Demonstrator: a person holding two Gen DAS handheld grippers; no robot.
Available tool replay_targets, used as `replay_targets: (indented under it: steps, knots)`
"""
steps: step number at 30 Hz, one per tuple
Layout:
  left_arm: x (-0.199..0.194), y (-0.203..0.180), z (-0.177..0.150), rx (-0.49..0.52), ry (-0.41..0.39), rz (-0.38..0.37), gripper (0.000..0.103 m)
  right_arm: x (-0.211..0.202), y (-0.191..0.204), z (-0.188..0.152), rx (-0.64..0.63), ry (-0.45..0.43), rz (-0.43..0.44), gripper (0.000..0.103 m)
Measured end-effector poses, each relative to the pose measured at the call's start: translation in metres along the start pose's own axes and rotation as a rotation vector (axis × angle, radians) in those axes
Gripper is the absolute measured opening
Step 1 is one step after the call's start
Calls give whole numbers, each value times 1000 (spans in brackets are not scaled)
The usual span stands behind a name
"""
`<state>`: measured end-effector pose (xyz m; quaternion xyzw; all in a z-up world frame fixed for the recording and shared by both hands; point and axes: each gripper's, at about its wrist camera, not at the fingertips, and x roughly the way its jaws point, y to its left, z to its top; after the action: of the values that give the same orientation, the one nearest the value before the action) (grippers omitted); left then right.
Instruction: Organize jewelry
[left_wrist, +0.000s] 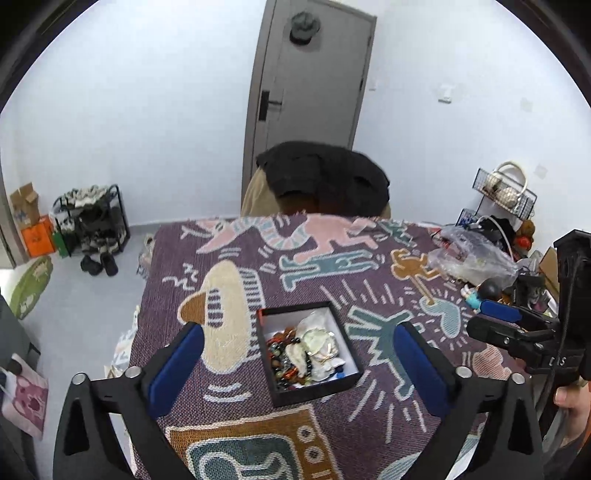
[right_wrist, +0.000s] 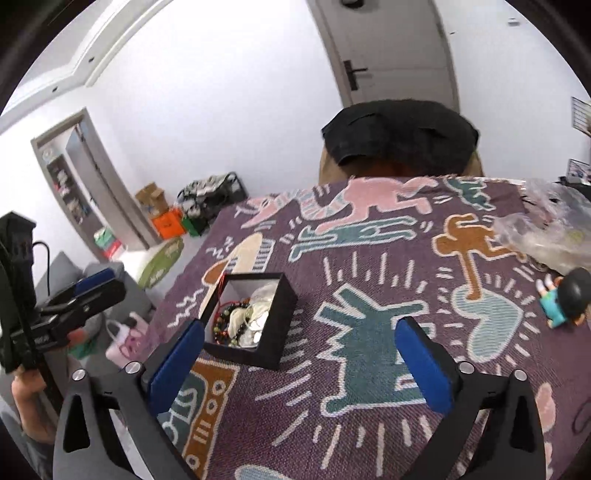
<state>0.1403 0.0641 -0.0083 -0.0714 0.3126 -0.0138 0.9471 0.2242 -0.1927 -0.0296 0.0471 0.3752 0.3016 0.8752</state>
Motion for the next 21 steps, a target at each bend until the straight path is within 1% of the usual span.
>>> replay_targets:
  steps: [6,10,15,17,21]
  knots:
    - [-22,-15,-2,16,-53,-10,103,-23,-1,-5,13,-46,-22,103]
    - [-44,-26,-7,17,-126,-2,103,-37,0,-11,6,-63,-19,103]
    - [-69,-43,-18,52,-187,0,103,-53,7,-20,-31,-81,-30,103]
    - [-75,-47,-22,66,-201,10,103,-60,11,-24,-54,-90,-41,103]
    - [-84,-54,-32,74,-207,-2,103,-74,15,-31,-58,-107,-40,103]
